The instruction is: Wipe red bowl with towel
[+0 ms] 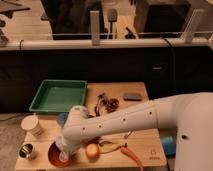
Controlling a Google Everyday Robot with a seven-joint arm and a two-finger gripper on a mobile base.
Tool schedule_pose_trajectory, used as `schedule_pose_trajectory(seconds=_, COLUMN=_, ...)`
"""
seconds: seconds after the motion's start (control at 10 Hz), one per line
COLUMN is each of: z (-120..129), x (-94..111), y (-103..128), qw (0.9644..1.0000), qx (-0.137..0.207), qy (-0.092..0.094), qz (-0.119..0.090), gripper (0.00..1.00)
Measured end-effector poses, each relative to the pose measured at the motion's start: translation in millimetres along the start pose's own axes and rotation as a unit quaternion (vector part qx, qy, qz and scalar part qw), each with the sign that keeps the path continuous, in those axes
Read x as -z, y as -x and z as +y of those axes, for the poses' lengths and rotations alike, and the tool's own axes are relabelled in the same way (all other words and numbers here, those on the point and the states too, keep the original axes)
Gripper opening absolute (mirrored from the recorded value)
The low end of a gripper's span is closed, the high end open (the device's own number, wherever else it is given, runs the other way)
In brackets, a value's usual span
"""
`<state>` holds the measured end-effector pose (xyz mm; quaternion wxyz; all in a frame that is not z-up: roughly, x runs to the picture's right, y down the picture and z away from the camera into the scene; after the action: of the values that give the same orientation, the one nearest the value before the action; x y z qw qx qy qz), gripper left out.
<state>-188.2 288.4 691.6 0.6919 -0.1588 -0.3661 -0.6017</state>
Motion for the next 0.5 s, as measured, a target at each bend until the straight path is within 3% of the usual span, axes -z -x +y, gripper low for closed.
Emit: schedule_pose_trajectory(seconds=0.5, z=-41.4, x=-16.0, y=-14.6, qw=0.9983, qx=0.053, qy=-0.021, qz=0.005, gripper=0.00)
